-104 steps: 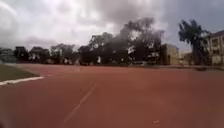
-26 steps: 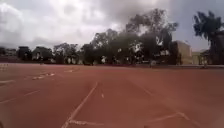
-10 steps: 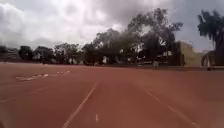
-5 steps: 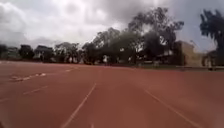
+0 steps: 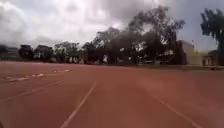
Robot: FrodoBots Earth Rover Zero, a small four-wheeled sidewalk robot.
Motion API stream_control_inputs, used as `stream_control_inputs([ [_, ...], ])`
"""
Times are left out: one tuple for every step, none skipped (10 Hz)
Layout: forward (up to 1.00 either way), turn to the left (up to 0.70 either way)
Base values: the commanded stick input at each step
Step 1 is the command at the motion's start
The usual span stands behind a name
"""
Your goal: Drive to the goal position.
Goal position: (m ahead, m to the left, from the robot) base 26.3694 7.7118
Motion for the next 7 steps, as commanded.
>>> stream_control_inputs([
  [0.6, 0.0],
  [0.6, 0.0],
  [0.6, 0.0],
  [0.6, 0.0],
  [0.6, 0.0],
  [0.6, 0.0],
  [0.6, 0.0],
])
